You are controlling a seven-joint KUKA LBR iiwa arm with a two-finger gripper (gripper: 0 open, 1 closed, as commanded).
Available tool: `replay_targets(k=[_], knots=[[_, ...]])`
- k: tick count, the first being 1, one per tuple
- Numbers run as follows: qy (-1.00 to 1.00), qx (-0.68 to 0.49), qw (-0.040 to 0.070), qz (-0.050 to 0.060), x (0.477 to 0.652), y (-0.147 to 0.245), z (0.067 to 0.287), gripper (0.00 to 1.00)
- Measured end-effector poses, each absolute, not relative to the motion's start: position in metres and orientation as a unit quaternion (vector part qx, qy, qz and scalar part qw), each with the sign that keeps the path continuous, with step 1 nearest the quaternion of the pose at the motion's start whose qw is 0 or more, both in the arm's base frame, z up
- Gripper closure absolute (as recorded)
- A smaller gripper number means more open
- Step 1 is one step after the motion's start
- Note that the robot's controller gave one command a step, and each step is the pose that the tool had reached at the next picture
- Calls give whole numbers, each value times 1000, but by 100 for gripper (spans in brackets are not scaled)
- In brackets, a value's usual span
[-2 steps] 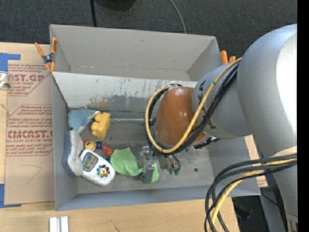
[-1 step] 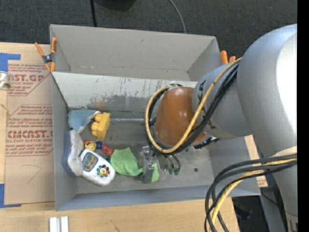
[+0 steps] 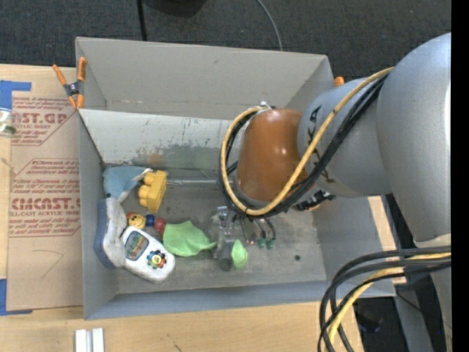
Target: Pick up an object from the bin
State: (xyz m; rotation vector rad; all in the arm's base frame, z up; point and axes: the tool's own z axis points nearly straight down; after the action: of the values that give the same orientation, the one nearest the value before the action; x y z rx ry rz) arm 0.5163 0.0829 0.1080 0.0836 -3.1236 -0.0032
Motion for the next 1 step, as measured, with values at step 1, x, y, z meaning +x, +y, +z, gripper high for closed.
replay_targets(k=[1], knots=[[-1000, 27, 3, -2, 525, 85, 147, 100]])
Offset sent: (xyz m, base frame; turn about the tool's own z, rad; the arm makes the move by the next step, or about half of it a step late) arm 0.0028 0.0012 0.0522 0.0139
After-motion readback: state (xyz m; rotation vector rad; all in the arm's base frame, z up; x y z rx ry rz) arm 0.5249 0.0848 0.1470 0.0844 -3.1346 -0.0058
